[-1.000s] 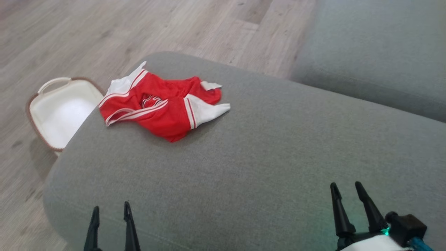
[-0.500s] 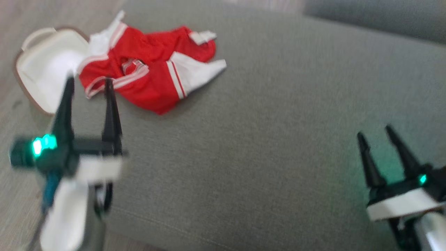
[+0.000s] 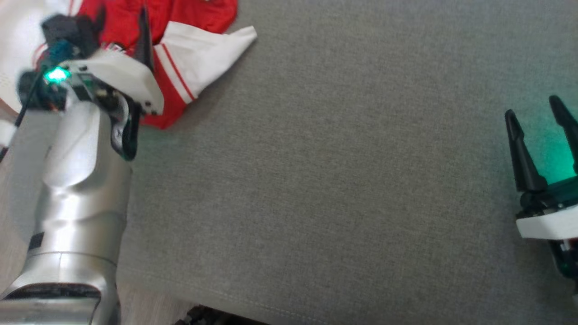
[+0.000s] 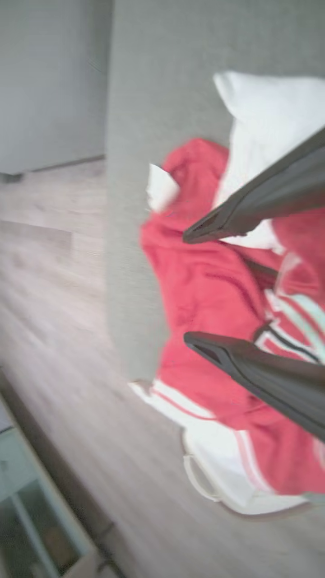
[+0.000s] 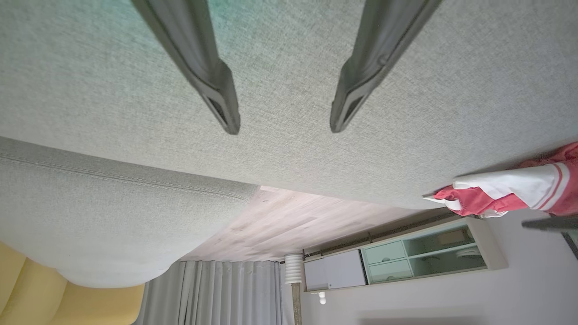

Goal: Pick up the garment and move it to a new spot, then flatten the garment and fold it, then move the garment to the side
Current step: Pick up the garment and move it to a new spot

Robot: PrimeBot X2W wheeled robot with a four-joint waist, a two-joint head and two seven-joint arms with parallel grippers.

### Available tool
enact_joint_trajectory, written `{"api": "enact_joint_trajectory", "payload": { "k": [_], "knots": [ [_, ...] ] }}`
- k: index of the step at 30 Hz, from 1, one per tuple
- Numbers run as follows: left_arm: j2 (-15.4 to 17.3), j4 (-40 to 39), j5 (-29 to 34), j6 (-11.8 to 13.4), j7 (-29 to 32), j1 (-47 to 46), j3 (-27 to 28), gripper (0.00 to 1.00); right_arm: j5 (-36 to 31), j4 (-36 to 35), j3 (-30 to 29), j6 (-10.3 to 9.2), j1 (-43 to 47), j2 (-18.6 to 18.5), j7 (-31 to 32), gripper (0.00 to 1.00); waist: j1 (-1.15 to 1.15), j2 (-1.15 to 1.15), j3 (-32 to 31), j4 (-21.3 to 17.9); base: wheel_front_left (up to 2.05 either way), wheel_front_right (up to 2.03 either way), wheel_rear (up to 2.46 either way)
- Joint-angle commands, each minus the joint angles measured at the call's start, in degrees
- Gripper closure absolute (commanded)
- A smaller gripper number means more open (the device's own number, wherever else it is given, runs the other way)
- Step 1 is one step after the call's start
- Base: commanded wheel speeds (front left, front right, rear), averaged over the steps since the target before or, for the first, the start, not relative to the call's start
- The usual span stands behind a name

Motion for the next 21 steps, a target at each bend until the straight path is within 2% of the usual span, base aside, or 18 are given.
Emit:
{"api": "enact_joint_trajectory", "payload": {
  "k": [1, 5, 9, 10, 11, 17, 21],
  "knots": [
    [2.6, 0.2, -0.4, 0.2, 0.7, -1.2, 2.2, 0.0, 0.3, -2.1, 0.8, -0.05, -0.4, -1.7, -0.6, 0.0, -0.01, 0.0, 1.3, -0.7, 0.0, 0.0, 0.0],
    [1.8, 10.5, -2.7, 0.0, 3.6, -4.0, 3.4, 0.0, 0.3, -2.6, 1.4, -0.05, -2.0, -2.2, -0.4, 0.0, -0.01, 0.0, 3.1, -1.3, 0.0, 0.0, 0.0],
    [0.4, 17.7, -5.2, -1.2, 4.6, -4.9, 4.2, 0.0, 0.2, -2.4, 1.7, -0.05, -3.0, -1.9, -0.5, 0.0, -0.01, 0.0, 3.8, -1.6, 0.0, 0.0, 0.0],
    [0.3, 18.8, -5.5, -1.4, 4.1, -5.2, 4.2, 0.52, 0.1, -2.3, 1.8, -0.05, -3.1, -1.7, -0.5, 0.0, -0.01, 0.0, 3.9, -1.7, 0.0, 0.0, 0.0],
    [0.4, 19.3, -5.7, -1.6, 2.6, -5.4, 4.4, 1.0, 0.1, -2.1, 1.9, -0.05, -3.2, -1.5, -0.5, 0.0, -0.01, 0.0, 3.8, -1.8, 0.0, 0.0, 0.0],
    [3.3, 21.0, -4.0, -1.8, -7.2, -7.8, 3.0, 1.0, 0.2, -0.5, 2.6, -0.05, -3.6, 0.5, -0.6, 0.0, -0.01, 0.0, 0.3, -3.1, 0.0, 0.0, 0.0],
    [6.0, 21.1, -2.3, -2.4, -11.6, -11.3, 1.1, 1.0, 0.5, 0.6, 3.4, -0.05, -3.9, 4.2, -0.6, 0.0, -0.01, 0.0, -6.1, -5.4, 0.0, 0.0, 0.0]
  ]
}}
